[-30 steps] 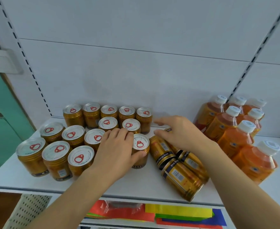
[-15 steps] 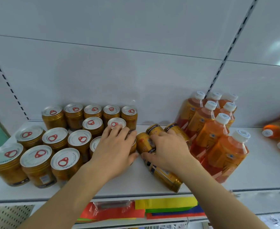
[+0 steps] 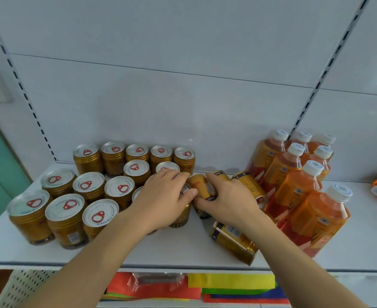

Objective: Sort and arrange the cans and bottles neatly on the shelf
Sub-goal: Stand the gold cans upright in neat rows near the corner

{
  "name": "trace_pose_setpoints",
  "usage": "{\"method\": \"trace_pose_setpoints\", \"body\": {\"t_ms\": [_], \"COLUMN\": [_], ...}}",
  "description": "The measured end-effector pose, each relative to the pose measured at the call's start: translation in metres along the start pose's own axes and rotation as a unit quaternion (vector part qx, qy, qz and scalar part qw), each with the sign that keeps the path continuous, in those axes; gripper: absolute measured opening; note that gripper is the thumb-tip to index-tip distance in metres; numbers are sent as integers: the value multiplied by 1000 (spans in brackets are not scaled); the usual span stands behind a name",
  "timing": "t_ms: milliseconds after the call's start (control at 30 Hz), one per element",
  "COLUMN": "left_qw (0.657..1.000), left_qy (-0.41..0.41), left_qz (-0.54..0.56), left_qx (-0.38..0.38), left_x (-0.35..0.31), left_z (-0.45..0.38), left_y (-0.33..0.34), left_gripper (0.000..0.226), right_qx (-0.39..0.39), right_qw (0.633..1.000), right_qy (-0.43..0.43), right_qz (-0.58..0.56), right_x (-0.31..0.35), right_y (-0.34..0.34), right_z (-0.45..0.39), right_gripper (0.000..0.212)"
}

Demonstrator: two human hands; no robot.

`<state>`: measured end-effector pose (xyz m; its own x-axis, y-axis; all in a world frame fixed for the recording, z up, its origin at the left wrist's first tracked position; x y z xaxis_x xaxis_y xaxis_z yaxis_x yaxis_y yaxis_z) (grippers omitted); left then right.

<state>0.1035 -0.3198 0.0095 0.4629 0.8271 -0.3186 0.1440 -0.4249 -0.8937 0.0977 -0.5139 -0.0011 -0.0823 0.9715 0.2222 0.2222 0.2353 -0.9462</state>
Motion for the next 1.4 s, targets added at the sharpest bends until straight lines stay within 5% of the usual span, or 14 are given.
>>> {"method": "trace_pose_setpoints", "body": {"t_ms": [133,300,433,667,933,1067,1200,1400], "left_qw": [999,980,950,944,949,944,938,945], "left_qy": [-20,-103,-115,-61,-59,-76,-106,-147], "left_qz": [-8,160,266,275,244,235,219,177], "left_qx": [-35,-61,-117,-172,-191,-219,-245,-233], "left_x": [-9,-22,-31,-44,-53,-53,-43,-15], "left_z": [-11,-31,-32,-15,23,48,78,114], "left_y": [-5,-12,-12,-16,-10,-14,-19,-20], "left_gripper": [71,87,81,81,87,88,87,87], "right_qx": [-117,-188,-151,-116,-61,-80,-99,-85], "right_qw": [984,962,967,985,977,982,978,975], "right_qy": [-11,-32,-30,-115,-168,-163,-118,-78], "right_qz": [-132,-193,-203,-53,112,42,-143,-192], "right_x": [-10,-10,-13,-45,-51,-53,-48,-8], "right_y": [-7,-20,-24,-39,-13,-10,-20,-4], "right_z": [8,23,27,72,120,117,103,93], "right_gripper": [74,74,77,63,87,80,86,90]}}
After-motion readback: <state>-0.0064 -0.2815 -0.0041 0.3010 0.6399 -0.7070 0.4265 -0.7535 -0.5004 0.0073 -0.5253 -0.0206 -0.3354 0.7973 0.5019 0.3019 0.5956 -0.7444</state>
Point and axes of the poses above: each hand's wrist, its own z-axis away from the middle knuckle, its own y-axis out of the palm, x = y × z, the point moved 2 cm from there along -z, towards the middle knuckle, and after that the axes turned 8 degrees about -x, right-handed, at the moved point
